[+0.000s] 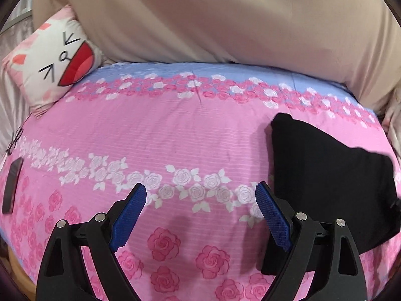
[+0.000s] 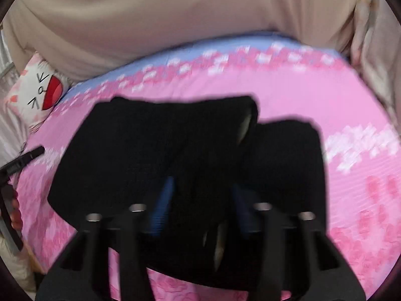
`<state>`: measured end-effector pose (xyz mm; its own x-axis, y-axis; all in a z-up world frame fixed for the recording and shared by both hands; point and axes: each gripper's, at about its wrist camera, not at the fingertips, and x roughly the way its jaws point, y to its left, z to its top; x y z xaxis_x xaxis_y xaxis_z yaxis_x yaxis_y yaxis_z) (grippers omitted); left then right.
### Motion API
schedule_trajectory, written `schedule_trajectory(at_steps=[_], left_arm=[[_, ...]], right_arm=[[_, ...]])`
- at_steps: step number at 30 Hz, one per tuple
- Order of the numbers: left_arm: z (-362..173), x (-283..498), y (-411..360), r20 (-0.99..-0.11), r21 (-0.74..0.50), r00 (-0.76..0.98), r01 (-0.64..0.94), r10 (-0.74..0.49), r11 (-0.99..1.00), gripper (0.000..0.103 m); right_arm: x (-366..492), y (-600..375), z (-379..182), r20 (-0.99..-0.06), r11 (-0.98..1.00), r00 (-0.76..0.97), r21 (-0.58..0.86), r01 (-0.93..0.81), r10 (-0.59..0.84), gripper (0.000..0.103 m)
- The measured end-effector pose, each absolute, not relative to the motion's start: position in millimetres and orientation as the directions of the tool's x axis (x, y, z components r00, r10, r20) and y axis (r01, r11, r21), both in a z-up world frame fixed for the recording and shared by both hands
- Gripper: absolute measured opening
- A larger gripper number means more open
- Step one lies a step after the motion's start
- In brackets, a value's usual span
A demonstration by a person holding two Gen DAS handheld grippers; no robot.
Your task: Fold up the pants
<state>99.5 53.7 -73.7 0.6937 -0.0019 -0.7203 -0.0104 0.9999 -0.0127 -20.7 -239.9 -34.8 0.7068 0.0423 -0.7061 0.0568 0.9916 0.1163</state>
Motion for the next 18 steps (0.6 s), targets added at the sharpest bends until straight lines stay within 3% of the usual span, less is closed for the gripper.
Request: schedule_trajectory(at_steps=[1, 4, 7, 9, 11, 12, 13, 14, 15, 18], left_arm=[[-73.3, 101.4, 50.8, -0.720, -0.009, 0.694, 0.006, -0.011, 1.000, 0.086], [-67.6, 102.4, 38.3, -0.707, -0.015, 0.705, 0.071, -0.061, 0.997, 0.086], [-72.7, 108.0, 19.8, -0.713, -0.016, 0.693, 0.134, -0.105, 0.991, 0.086], [-79.8, 112.0, 8.2, -0.731, -0.013, 0.671, 0.166, -0.123, 0.986, 0.086], [-83.8, 112.8, 0.3, -0.740, -0.025, 0.656, 0.192, -0.147, 0.981, 0.086], [-85.1, 113.4, -2.5, -0.744, -0.034, 0.649, 0.203, -0.160, 0.979, 0.086], [-85.1, 113.7, -4.5, -0.745, -0.036, 0.647, 0.206, -0.164, 0.978, 0.086], [-85.2, 114.0, -6.0, -0.744, -0.035, 0.648, 0.206, -0.164, 0.978, 0.086], [-85.4, 114.2, -6.8, -0.743, -0.034, 0.650, 0.205, -0.161, 0.978, 0.086], [-85.6, 116.2, -10.1, -0.747, -0.034, 0.647, 0.195, -0.155, 0.980, 0.086]], right_arm=[[-27.0, -245.3, -19.7, -0.684, 0.991, 0.729, 0.116, 0.072, 0.027, 0.006], [-43.3, -267.6, 0.0, -0.677, 0.989, 0.736, 0.115, 0.095, 0.008, 0.008], [-38.1, -299.0, -48.0, -0.781, 0.969, 0.607, 0.012, 0.249, -0.146, 0.013], [-52.3, -320.9, -65.8, -0.789, 0.934, 0.611, 0.170, 0.314, -0.062, 0.015], [-66.4, -324.4, -53.1, -0.745, 0.919, 0.667, 0.260, 0.298, -0.005, 0.029], [-69.7, -322.4, -46.9, -0.725, 0.918, 0.688, 0.280, 0.280, 0.011, 0.048], [-69.7, -318.9, -40.7, -0.711, 0.922, 0.703, 0.292, 0.255, 0.030, 0.078], [-64.6, -312.3, -36.1, -0.700, 0.931, 0.711, 0.299, 0.208, 0.066, 0.092], [-59.4, -308.8, -33.5, -0.701, 0.938, 0.708, 0.294, 0.182, 0.083, 0.095], [-31.3, -293.7, -41.8, -0.730, 0.958, 0.674, 0.260, 0.123, 0.112, 0.092]])
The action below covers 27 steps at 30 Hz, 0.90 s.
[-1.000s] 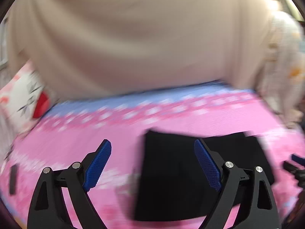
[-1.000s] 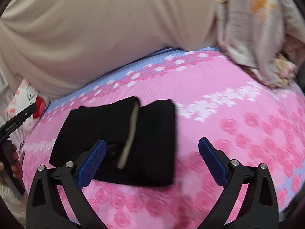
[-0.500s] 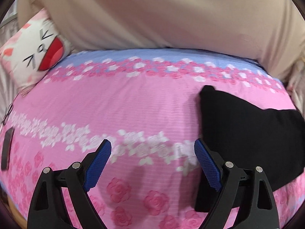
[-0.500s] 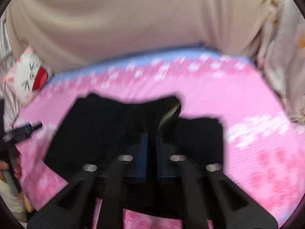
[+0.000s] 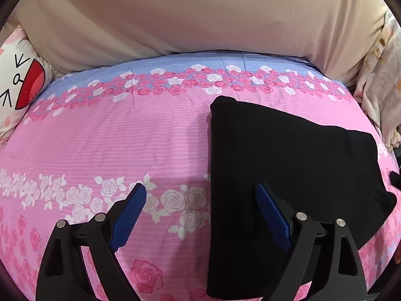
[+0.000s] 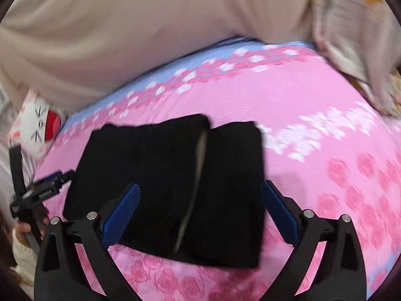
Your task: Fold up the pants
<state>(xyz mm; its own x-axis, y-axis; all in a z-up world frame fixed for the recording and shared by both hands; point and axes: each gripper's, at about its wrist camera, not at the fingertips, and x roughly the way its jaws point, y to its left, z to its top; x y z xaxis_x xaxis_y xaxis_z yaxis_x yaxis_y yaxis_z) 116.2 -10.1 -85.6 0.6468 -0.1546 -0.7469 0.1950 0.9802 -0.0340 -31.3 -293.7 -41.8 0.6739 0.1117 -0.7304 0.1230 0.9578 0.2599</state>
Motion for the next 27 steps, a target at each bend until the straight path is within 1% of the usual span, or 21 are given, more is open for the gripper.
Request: schedule_trajectory(at_steps=[2, 4, 6, 7, 8, 11, 12, 13, 14, 15, 16, 17, 18, 19, 21, 22, 23, 25, 26, 27], left_arm=[[-84.8, 115.6, -10.0, -0.748, -0.031, 0.648, 0.184, -0.145, 0.982, 0.086], [-84.8, 114.7, -8.5, -0.748, -0.023, 0.650, 0.175, -0.133, 0.984, 0.086], [-86.9, 117.3, -7.7, -0.755, -0.007, 0.646, 0.160, -0.110, 0.987, 0.086], [-87.4, 118.5, -7.4, -0.758, -0.002, 0.644, 0.156, -0.103, 0.988, 0.086], [-87.0, 119.2, -6.6, -0.761, 0.001, 0.642, 0.152, -0.098, 0.988, 0.086], [-79.9, 116.6, -4.4, -0.748, -0.012, 0.655, 0.153, -0.111, 0.988, 0.086], [-77.8, 115.3, -4.8, -0.742, -0.018, 0.659, 0.161, -0.121, 0.987, 0.086], [-77.9, 114.9, -5.9, -0.741, -0.025, 0.659, 0.168, -0.131, 0.985, 0.086], [-80.7, 115.8, -7.8, -0.744, -0.038, 0.652, 0.178, -0.147, 0.983, 0.086], [-84.5, 117.3, -9.3, -0.752, -0.053, 0.639, 0.185, -0.161, 0.981, 0.086], [-92.4, 121.0, -13.4, -0.771, -0.079, 0.609, 0.198, -0.185, 0.977, 0.086], [-98.9, 124.0, -16.6, -0.789, -0.103, 0.580, 0.202, -0.204, 0.974, 0.086], [-104.1, 125.8, -18.5, -0.802, -0.121, 0.558, 0.198, -0.214, 0.973, 0.086], [-106.3, 125.6, -18.4, -0.800, -0.133, 0.558, 0.190, -0.219, 0.973, 0.086], [-107.2, 124.8, -15.2, -0.792, -0.159, 0.565, 0.178, -0.233, 0.971, 0.086], [-110.5, 127.3, -12.9, -0.795, -0.195, 0.550, 0.166, -0.255, 0.967, 0.086], [-113.5, 129.5, -11.2, -0.798, -0.233, 0.535, 0.152, -0.279, 0.960, 0.087], [-119.0, 133.3, -5.4, -0.799, -0.328, 0.505, 0.090, -0.327, 0.940, 0.086], [-117.4, 133.5, -3.0, -0.793, -0.348, 0.508, 0.074, -0.336, 0.935, 0.086], [-113.0, 133.8, -1.4, -0.791, -0.372, 0.495, 0.077, -0.360, 0.925, 0.086]], right_arm=[[-10.4, -279.6, -54.7, -0.751, 0.958, 0.639, 0.276, 0.075, 0.166, 0.058], [-0.7, -268.2, -63.7, -0.758, 0.966, 0.634, 0.248, 0.068, 0.151, 0.058], [-0.7, -252.7, -60.2, -0.748, 0.977, 0.648, 0.212, 0.025, 0.146, 0.040], [-3.8, -249.0, -52.3, -0.739, 0.979, 0.658, 0.204, 0.011, 0.147, 0.035], [-13.3, -245.9, -35.2, -0.713, 0.986, 0.691, 0.166, -0.001, 0.121, 0.034], [-35.4, -261.3, 0.2, -0.659, 0.990, 0.748, 0.142, 0.022, 0.078, 0.033], [-44.1, -272.8, 5.6, -0.654, 0.990, 0.755, 0.128, 0.056, 0.042, 0.033], [-46.3, -282.2, 2.1, -0.664, 0.990, 0.747, 0.108, 0.089, 0.005, 0.036], [-44.3, -293.0, -9.0, -0.692, 0.989, 0.721, 0.090, 0.118, -0.023, 0.048], [-37.5, -307.2, -34.8, -0.756, 0.986, 0.653, 0.085, 0.147, -0.032, 0.057], [-35.4, -317.4, -52.8, -0.798, 0.979, 0.603, 0.099, 0.177, -0.029, 0.071], [-41.0, -328.5, -60.3, -0.789, 0.961, 0.614, 0.185, 0.204, 0.021, 0.075], [-53.3, -341.1, -58.8, -0.751, 0.923, 0.653, 0.314, 0.222, 0.098, 0.075], [-60.2, -346.2, -55.9, -0.738, 0.911, 0.667, 0.339, 0.235, 0.102, 0.075], [-69.7, -351.2, -50.1, -0.721, 0.918, 0.692, 0.296, 0.263, 0.034, 0.090], [-67.4, -352.3, -54.0, -0.734, 0.920, 0.678, 0.291, 0.262, 0.040, 0.094], [-63.2, -351.1, -58.4, -0.746, 0.916, 0.662, 0.309, 0.255, 0.068, 0.093], [-53.3, -345.0, -72.1, -0.740, 0.892, 0.649, 0.400, 0.210, 0.179, 0.092], [-49.9, -341.1, -75.7, -0.740, 0.891, 0.646, 0.404, 0.206, 0.186, 0.092], [-47.4, -331.9, -74.6, -0.740, 0.903, 0.653, 0.379, 0.205, 0.163, 0.092]])
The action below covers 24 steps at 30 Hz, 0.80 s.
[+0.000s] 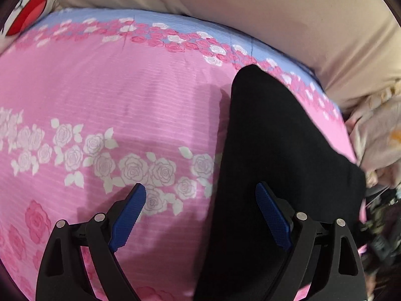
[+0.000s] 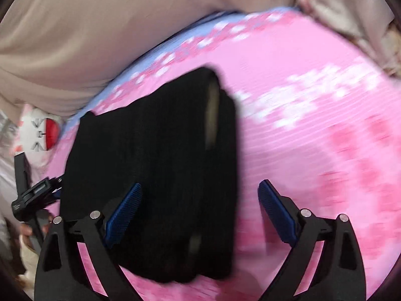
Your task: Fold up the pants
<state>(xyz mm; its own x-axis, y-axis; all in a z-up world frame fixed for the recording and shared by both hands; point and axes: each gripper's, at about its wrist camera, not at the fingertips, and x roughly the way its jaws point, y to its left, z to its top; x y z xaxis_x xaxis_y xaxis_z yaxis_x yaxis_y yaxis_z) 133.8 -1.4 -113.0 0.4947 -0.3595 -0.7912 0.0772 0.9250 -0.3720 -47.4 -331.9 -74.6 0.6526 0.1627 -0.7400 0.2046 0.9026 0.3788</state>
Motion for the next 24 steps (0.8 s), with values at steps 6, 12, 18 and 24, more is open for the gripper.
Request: schedule_trajectory(at_steps=[6, 12, 18, 24], left_arm=[[-92.4, 125.4, -5.4, -0.740, -0.420, 0.515, 0.148, -0.432, 0.895, 0.087], [-114.0, 129.3, -41.3, -0.776, -0.311, 0.509, 0.206, -0.373, 0.928, 0.086], [-89.4, 132.4, -15.6, -0.732, -0.420, 0.444, 0.302, -0.516, 0.856, 0.014], [-56.6, 85.5, 40.2, -0.725, -0.375, 0.505, 0.281, -0.468, 0.883, 0.014]], right_arm=[[-46.1, -319.1, -73.4, -0.744, 0.919, 0.654, 0.341, 0.197, 0.135, 0.091], [-42.2, -304.6, -61.7, -0.737, 0.936, 0.666, 0.303, 0.180, 0.110, 0.047], [-42.0, -288.4, -39.9, -0.709, 0.936, 0.694, 0.317, 0.156, 0.125, 0.037], [-42.4, -238.8, -30.7, -0.690, 0.916, 0.657, 0.401, -0.002, 0.303, 0.035]])
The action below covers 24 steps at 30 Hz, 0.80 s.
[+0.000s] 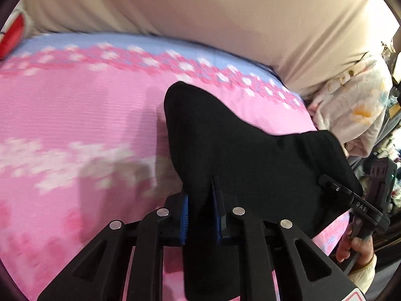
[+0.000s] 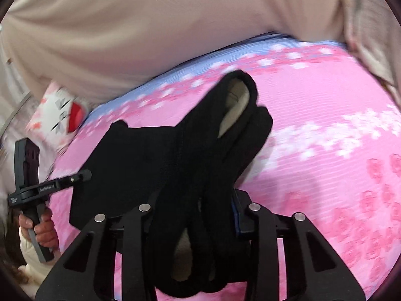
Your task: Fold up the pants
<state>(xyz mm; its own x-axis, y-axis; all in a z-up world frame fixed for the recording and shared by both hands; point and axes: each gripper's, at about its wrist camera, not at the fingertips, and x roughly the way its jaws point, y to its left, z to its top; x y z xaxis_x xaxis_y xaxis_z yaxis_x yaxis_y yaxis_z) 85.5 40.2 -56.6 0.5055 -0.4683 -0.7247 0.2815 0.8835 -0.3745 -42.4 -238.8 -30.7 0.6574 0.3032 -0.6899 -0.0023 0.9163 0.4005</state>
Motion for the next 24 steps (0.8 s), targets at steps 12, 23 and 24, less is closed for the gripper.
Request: schedule_trajectory(at_steps=[12, 23, 24], left_arm=[[-18.0, 54.1, 79.6, -0.679, -0.180, 0.698, 0.142, -0.227, 0.973, 0.030], [-100.1, 129.8, 34.2, -0.757, 0.052, 0.652, 0.123, -0.041, 0.991, 0.056], [-102.9, 132.0, 39.5, -0.762, 0.048, 0.647, 0.123, -0.044, 0.991, 0.056]], right_arm=[[-83.0, -229.8, 1.7, -0.614, 0.977, 0.789, 0.181, 0.116, 0.020, 0.045], [-58.3, -187.5, -14.6, -0.680, 0.994, 0.732, 0.103, 0.026, 0.051, 0.043], [-57.1, -180.0, -14.1, -0.677, 0.993, 0.731, 0.116, -0.009, 0.085, 0.043]])
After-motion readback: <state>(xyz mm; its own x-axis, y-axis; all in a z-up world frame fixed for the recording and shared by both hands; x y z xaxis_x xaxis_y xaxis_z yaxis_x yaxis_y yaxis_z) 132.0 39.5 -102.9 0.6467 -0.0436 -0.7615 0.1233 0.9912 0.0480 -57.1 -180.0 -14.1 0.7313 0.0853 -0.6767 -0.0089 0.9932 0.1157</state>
